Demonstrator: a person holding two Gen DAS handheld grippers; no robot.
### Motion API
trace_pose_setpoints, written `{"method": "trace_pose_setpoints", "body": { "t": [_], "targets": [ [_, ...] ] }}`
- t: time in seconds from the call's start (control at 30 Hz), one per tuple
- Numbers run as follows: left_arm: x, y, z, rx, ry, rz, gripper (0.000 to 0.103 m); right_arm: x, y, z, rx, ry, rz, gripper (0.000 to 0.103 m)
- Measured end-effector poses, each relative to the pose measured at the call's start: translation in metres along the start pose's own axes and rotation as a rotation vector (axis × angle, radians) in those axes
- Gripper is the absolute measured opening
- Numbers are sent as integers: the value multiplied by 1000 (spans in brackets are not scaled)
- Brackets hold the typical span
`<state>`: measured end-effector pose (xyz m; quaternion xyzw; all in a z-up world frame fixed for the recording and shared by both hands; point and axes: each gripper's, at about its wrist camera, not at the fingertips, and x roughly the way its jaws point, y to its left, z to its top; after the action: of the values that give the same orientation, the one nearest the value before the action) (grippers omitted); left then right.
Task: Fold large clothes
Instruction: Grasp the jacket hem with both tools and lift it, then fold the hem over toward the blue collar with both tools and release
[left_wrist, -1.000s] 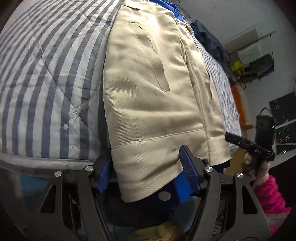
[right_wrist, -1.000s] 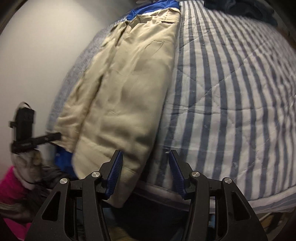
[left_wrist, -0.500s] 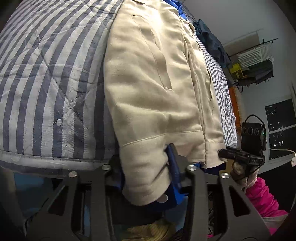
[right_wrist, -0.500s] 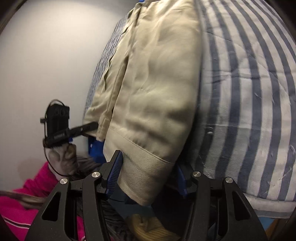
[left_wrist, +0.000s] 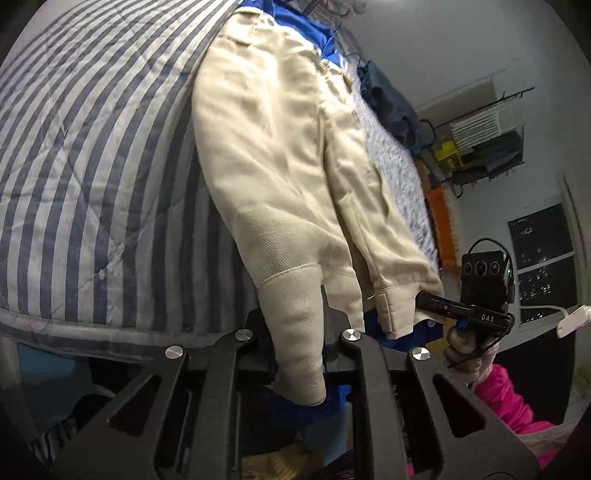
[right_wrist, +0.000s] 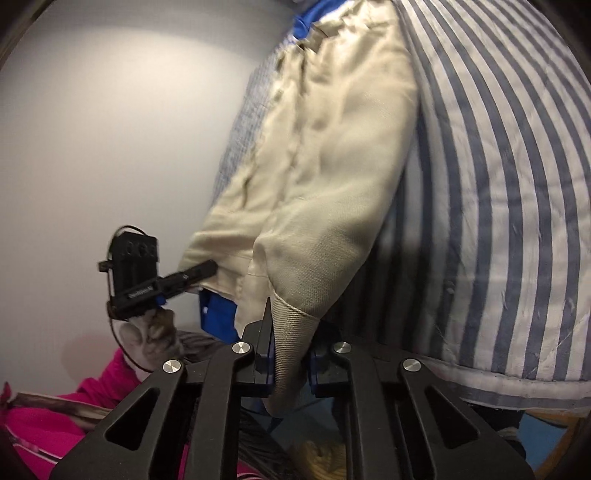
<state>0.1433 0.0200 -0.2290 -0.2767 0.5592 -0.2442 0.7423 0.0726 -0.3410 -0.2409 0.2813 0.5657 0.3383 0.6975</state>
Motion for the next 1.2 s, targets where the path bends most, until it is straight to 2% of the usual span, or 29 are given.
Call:
{"method": "trace_pose_setpoints", "body": {
  "t": [0.1, 0.3, 0.47, 0.67, 0.83, 1.03, 1.07, 1.13, 1.17, 1.2],
  "targets": [
    [-9, -8, 13, -21, -28, -43, 13, -11, 11, 15, -3, -28, 11, 11],
    [-19, -26, 71, -41, -97, -93, 13, -22, 27, 64, -26, -86, -9, 10],
    [-5, -30, 126, -64, -127, -83, 13, -18, 28, 119, -1, -133, -37, 10],
    [33, -2, 182, -151, -118, -42, 13, -1, -5, 179, 77, -149, -103, 10],
    [63, 19, 198, -187, -102, -2, 13, 22, -32, 203, 123, -126, -136, 10],
    [76, 33, 210, -229, -78, 1, 18, 37, -51, 217, 184, -114, -100, 14],
    [76, 34, 211, -236, -73, -3, 20, 38, -52, 218, 192, -108, -96, 19],
    [72, 33, 213, -237, -68, -12, 25, 30, -51, 218, 196, -103, -75, 34],
    [67, 31, 214, -235, -73, -16, 32, 27, -50, 217, 194, -112, -67, 48],
    [62, 30, 215, -230, -83, -23, 37, 23, -47, 218, 192, -127, -55, 57]
  ]
}}
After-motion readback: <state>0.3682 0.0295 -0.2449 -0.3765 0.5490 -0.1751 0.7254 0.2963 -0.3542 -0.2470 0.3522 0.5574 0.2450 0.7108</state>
